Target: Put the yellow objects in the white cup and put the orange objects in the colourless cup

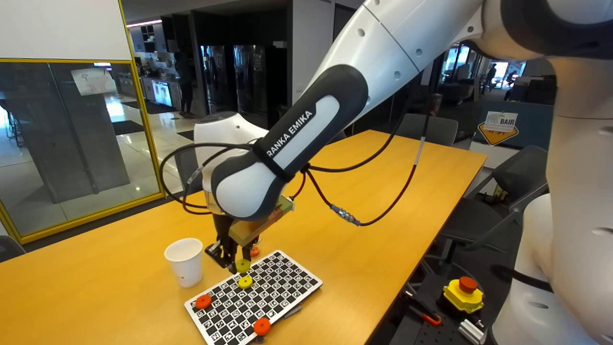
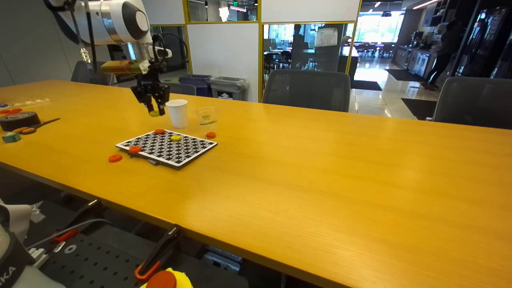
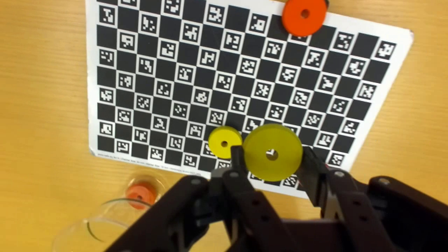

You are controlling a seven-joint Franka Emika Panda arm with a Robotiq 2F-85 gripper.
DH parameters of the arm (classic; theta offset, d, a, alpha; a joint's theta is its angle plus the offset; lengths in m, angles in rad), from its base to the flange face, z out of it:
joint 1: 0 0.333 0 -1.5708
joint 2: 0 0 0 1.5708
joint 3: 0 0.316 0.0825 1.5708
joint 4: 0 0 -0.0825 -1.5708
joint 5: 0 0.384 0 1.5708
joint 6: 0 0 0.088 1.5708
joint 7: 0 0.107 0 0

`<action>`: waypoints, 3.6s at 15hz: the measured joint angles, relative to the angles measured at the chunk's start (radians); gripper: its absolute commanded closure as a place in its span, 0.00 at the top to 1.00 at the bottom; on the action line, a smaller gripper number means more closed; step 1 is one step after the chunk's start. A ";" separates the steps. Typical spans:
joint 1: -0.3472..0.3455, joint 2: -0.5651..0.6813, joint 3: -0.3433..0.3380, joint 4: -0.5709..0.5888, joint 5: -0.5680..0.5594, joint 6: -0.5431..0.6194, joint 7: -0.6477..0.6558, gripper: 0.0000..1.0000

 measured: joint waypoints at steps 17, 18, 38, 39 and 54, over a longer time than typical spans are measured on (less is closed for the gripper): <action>0.025 0.324 0.011 0.539 -0.020 -0.139 -0.152 0.24; 0.024 0.343 0.006 0.564 -0.020 -0.145 -0.164 0.24; 0.038 0.413 -0.004 0.718 -0.019 -0.301 -0.211 1.00; 0.043 0.389 -0.001 0.690 -0.018 -0.306 -0.199 1.00; -0.008 0.126 0.020 0.180 0.075 -0.172 -0.047 1.00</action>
